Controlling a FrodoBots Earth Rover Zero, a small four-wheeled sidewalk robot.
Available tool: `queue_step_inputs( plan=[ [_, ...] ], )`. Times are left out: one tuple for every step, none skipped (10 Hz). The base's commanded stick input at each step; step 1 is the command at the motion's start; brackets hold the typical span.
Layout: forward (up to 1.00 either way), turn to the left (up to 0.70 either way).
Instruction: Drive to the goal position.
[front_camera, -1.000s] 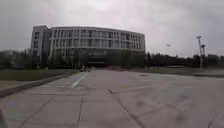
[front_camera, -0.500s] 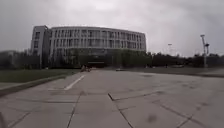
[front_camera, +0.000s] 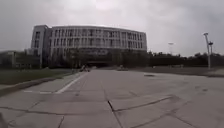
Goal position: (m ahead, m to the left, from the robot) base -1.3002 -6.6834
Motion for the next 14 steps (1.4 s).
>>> queue_step_inputs(
  plan=[
    [1.00, 0.00],
    [1.00, 0.00],
    [1.00, 0.00],
    [1.00, 0.00],
    [1.00, 0.00],
    [1.00, 0.00],
    [1.00, 0.00],
    [1.00, 0.00],
    [1.00, 0.00],
    [1.00, 0.00],
    [1.00, 0.00],
    [1.00, 0.00],
    [1.00, 0.00],
    [1.00, 0.00]
  ],
)
